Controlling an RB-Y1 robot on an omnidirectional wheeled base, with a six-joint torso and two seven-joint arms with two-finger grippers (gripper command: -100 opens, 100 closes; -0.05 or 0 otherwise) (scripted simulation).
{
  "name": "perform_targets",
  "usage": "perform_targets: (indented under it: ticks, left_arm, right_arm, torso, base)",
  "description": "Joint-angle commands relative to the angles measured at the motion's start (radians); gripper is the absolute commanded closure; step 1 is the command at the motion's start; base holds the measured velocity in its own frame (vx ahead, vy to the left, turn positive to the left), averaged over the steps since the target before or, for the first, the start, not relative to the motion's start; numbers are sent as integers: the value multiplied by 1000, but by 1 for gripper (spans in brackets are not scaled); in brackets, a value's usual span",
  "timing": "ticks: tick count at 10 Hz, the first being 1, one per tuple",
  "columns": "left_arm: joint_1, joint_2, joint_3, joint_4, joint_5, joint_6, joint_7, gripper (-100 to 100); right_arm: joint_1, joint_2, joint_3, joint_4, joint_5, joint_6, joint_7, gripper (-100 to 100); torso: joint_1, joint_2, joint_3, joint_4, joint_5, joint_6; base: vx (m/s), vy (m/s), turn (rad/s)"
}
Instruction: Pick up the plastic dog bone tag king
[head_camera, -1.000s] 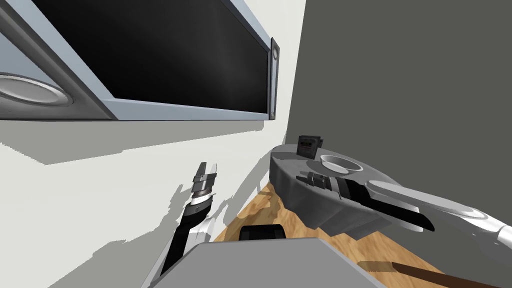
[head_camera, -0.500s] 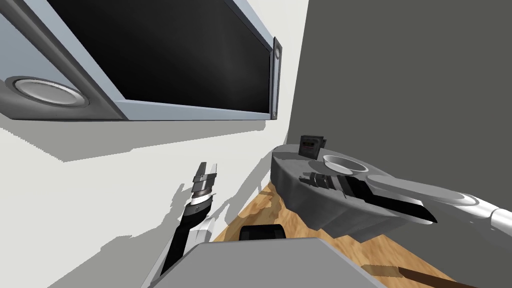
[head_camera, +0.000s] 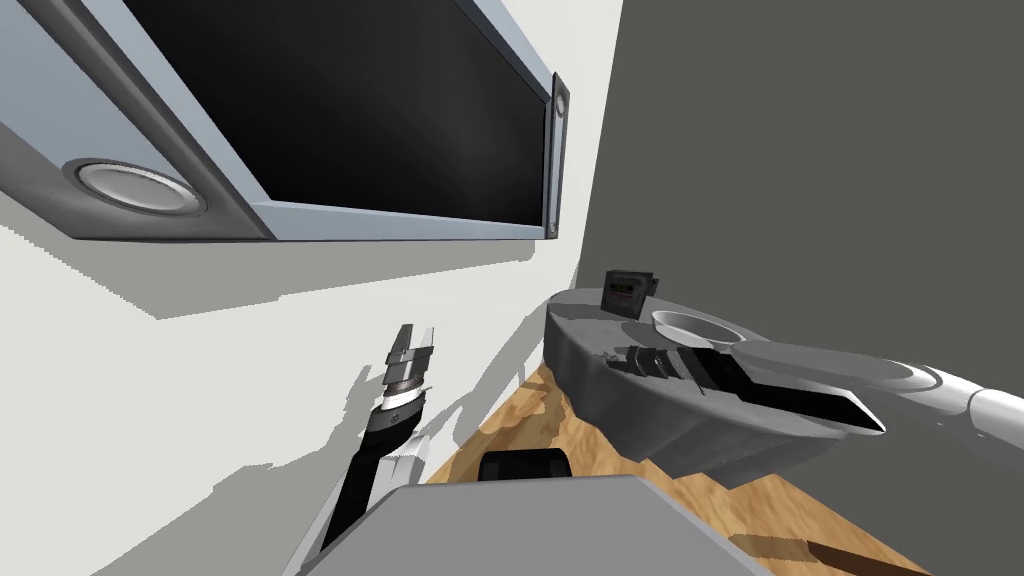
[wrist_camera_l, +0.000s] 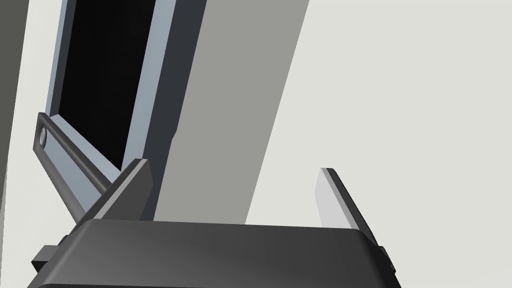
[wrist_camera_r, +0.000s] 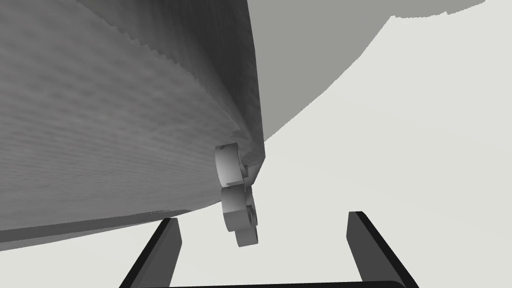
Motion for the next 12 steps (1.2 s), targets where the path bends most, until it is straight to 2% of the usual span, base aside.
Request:
perform_targets:
  ticks: [1, 8, 10, 11, 12]
  left_arm:
    - [0, 0, 0, 0, 0, 0, 0, 0]
    - [0, 0, 0, 0, 0, 0, 0, 0]
    - [0, 0, 0, 0, 0, 0, 0, 0]
    - [0, 0, 0, 0, 0, 0, 0, 0]
    - [0, 0, 0, 0, 0, 0, 0, 0]
  right_arm:
    - [-8, -42, 7, 21, 7, -8, -15, -100]
    - [25, -224, 26, 91, 77, -11, -89, -100]
    - [31, -259, 30, 101, 89, -13, -101, -100]
    - [43, -246, 14, 97, 87, -13, -96, -100]
    - [44, -248, 13, 97, 88, -13, -99, 0]
  torso:
    - [0, 0, 0, 0, 0, 0]
    - [0, 0, 0, 0, 0, 0]
    - [0, 0, 0, 0, 0, 0]
    - [0, 0, 0, 0, 0, 0]
    - [-2, 0, 0, 0, 0, 0]
  base:
    - [-10, 43, 5]
    - [-8, 40, 17]
    - [-17, 38, 13]
    - [-8, 16, 1]
    - [0, 0, 0]
